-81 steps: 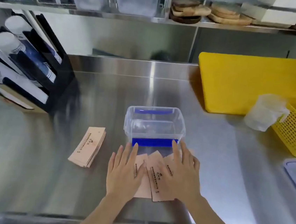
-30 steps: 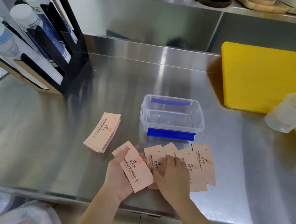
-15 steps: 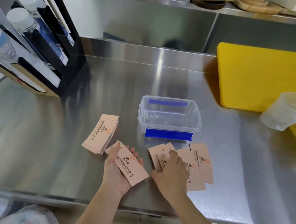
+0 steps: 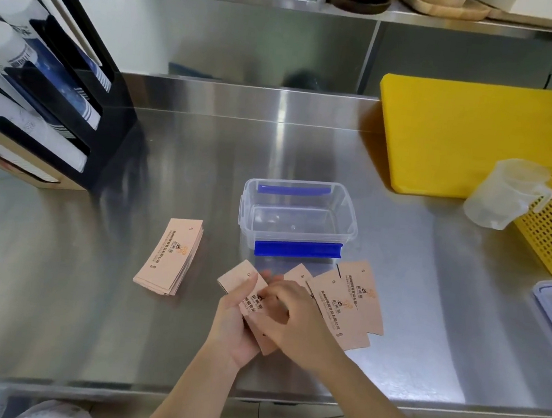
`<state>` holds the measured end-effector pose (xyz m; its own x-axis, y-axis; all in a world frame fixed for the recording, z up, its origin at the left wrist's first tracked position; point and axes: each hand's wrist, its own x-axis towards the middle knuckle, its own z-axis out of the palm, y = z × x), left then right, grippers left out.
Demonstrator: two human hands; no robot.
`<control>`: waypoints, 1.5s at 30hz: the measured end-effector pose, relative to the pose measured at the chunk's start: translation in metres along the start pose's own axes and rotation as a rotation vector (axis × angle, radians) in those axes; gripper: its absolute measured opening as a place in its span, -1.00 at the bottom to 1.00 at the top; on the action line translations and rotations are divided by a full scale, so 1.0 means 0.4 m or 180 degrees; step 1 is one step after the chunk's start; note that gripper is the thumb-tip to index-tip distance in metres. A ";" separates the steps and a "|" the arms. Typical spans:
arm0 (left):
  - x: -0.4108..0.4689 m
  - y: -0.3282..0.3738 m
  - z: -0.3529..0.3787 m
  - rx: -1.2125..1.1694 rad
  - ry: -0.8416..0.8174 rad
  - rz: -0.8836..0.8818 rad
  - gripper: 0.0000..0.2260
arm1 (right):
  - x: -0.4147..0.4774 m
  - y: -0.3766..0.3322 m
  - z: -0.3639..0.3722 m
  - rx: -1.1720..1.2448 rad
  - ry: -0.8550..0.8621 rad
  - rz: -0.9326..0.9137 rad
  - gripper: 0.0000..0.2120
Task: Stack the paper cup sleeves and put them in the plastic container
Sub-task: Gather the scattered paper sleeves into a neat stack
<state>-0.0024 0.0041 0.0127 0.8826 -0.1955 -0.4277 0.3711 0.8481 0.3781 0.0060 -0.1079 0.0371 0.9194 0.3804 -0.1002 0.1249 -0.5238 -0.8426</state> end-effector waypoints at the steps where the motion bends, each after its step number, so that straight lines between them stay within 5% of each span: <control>1: 0.002 0.000 0.002 0.0071 -0.0064 -0.0089 -0.71 | -0.003 0.004 -0.004 0.0060 0.0195 -0.0038 -0.75; 7: 0.017 -0.021 0.025 0.0183 0.0174 -0.0297 -0.73 | -0.005 0.077 -0.058 -0.0303 0.1478 0.0542 -0.89; 12: 0.035 -0.034 0.028 -0.0118 0.0277 -0.0338 -0.62 | -0.028 0.173 -0.093 -0.1680 0.1155 0.1258 -0.54; 15: 0.041 -0.041 0.036 -0.0082 0.0273 -0.0341 -0.60 | -0.040 0.192 -0.091 -0.1838 0.1199 0.1018 -0.56; 21: 0.048 -0.054 0.046 -0.0004 0.0045 -0.0310 -0.47 | -0.022 0.152 -0.111 -0.1209 0.1361 0.1131 -0.52; 26: 0.048 -0.060 0.055 0.0295 -0.0453 -0.0417 -0.51 | -0.019 0.065 -0.101 0.0068 0.1047 0.0512 -0.70; 35: 0.046 -0.049 0.059 0.0128 -0.0142 -0.0184 -0.68 | -0.009 0.045 -0.072 -0.0319 0.0395 0.0115 -0.64; 40: 0.044 -0.049 0.057 0.0105 0.0072 -0.0374 -0.60 | -0.009 0.049 -0.078 -0.0374 0.0132 0.0096 -0.69; 45: 0.051 -0.049 0.064 0.0037 0.0071 -0.0358 -0.76 | -0.011 0.071 -0.100 -0.0382 0.1210 0.0400 -0.81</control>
<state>0.0158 -0.0289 0.0174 0.8286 -0.2781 -0.4860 0.4709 0.8156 0.3361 0.0205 -0.1548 0.0348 0.9997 0.0112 0.0230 0.0248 -0.6418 -0.7664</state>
